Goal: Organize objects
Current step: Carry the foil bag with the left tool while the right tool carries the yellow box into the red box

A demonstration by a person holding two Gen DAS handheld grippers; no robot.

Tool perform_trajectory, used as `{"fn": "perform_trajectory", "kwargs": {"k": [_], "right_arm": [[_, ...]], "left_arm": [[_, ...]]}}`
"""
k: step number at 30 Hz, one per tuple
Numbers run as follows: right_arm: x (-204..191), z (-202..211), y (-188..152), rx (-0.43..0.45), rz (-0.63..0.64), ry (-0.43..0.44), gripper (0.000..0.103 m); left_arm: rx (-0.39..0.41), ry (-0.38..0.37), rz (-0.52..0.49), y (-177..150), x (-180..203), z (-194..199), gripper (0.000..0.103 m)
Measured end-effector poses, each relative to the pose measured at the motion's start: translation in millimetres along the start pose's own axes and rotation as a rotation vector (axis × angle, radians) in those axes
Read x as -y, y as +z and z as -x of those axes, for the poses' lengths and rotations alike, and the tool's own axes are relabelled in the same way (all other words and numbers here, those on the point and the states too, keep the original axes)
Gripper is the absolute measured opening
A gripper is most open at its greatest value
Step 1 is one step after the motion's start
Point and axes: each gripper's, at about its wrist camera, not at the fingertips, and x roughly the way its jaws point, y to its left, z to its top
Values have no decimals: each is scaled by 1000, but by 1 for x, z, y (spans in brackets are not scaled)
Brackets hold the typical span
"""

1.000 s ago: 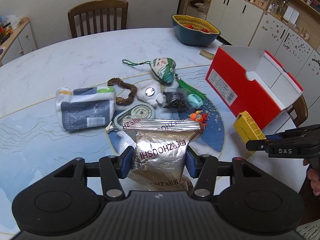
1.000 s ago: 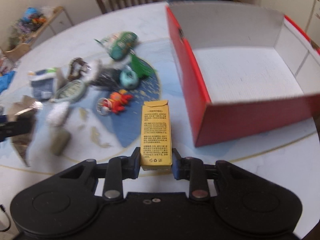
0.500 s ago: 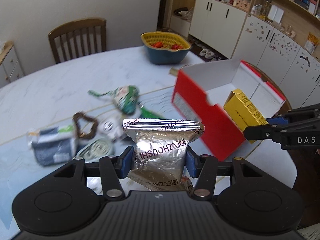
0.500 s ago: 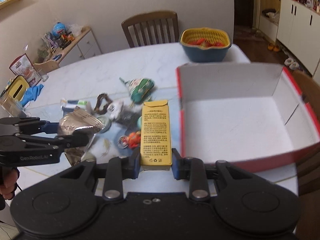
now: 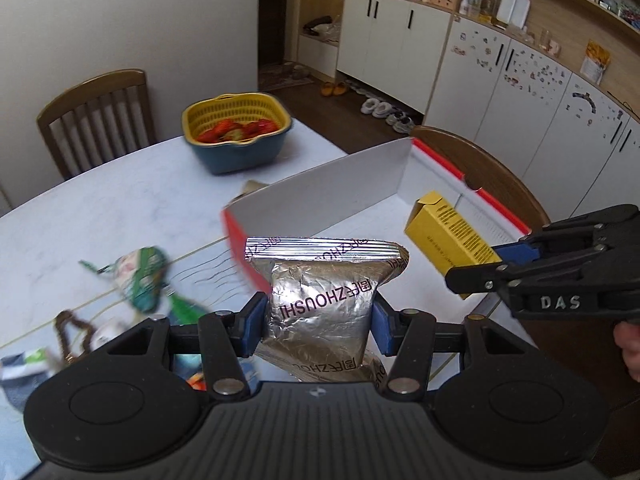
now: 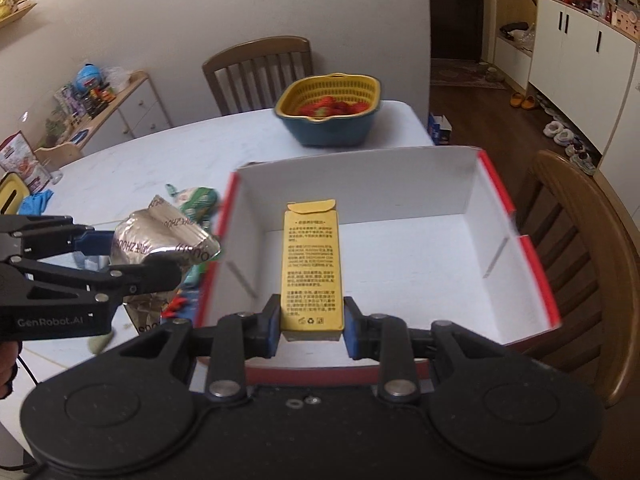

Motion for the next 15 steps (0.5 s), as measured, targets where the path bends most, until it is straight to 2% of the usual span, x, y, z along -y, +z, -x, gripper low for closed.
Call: {"fn": "perform_trajectory", "kwargs": {"k": [6,15], "right_arm": [[34,-10,7,-16,-9,-13,28],[69,-47,19,-73,-14,-31,28]], "left_arm": [[-48,8,-7,25,25,-34,52],[-153,71,-33,44,41,-102,52]]}}
